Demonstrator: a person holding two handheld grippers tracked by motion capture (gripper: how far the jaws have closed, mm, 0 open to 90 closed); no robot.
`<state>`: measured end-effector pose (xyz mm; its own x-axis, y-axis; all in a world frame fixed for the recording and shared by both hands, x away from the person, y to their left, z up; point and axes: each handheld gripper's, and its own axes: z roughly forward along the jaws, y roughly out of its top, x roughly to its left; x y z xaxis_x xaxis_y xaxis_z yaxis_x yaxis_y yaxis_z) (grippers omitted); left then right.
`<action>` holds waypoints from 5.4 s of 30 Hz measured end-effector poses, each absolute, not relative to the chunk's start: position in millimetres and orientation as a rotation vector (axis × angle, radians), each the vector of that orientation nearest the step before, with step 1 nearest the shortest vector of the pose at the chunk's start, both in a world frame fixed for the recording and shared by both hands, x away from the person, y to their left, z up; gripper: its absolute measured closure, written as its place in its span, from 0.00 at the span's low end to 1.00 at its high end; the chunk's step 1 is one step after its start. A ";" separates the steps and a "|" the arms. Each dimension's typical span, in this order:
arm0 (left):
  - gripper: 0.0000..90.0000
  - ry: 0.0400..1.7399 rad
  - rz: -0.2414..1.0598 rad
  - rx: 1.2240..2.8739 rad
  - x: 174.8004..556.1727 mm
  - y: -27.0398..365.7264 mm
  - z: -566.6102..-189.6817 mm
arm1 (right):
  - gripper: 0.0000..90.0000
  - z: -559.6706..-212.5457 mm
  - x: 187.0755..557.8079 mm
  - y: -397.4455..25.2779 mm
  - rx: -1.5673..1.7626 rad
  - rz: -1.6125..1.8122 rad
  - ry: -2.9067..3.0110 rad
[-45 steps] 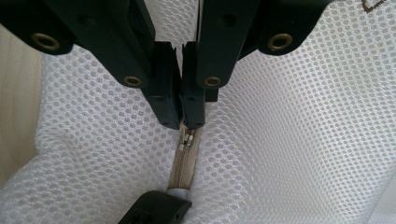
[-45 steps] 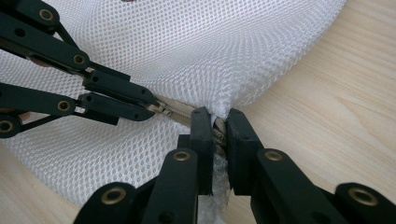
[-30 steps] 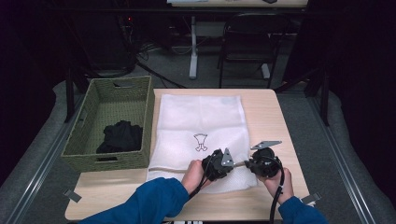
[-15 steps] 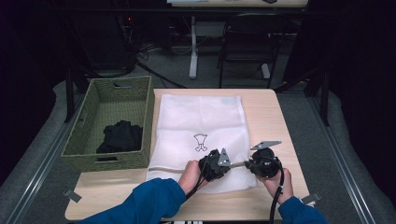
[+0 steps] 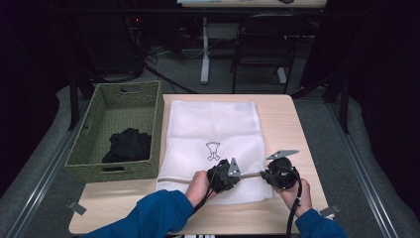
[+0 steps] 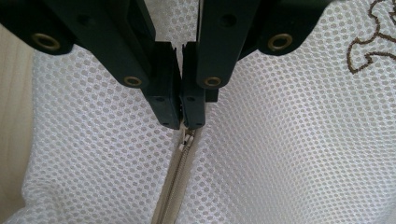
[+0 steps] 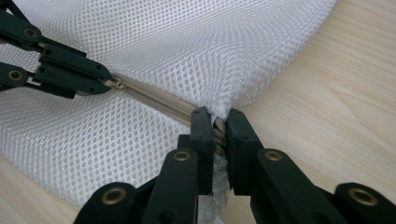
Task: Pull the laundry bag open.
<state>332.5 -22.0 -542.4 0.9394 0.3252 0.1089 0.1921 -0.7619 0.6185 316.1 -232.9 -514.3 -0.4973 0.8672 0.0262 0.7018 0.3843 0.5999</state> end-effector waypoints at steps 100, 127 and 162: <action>0.96 0.667 0.289 2.523 330.4 128.9 -534.9 | 0.93 -524.1 319.4 -239.1 1.388 0.678 2.336; 0.96 0.872 0.307 2.483 327.9 191.8 -535.9 | 0.93 -526.0 320.3 -238.5 1.379 0.657 2.340; 0.80 0.860 0.120 2.502 330.8 180.3 -541.5 | 0.89 -531.7 320.5 -236.6 1.380 0.680 2.389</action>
<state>330.8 180.3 -541.5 0.7978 0.5985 -0.0730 0.5555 -0.6827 0.4747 320.5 -236.6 -531.7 -0.4938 0.8693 -0.0214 0.7277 0.4266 0.5370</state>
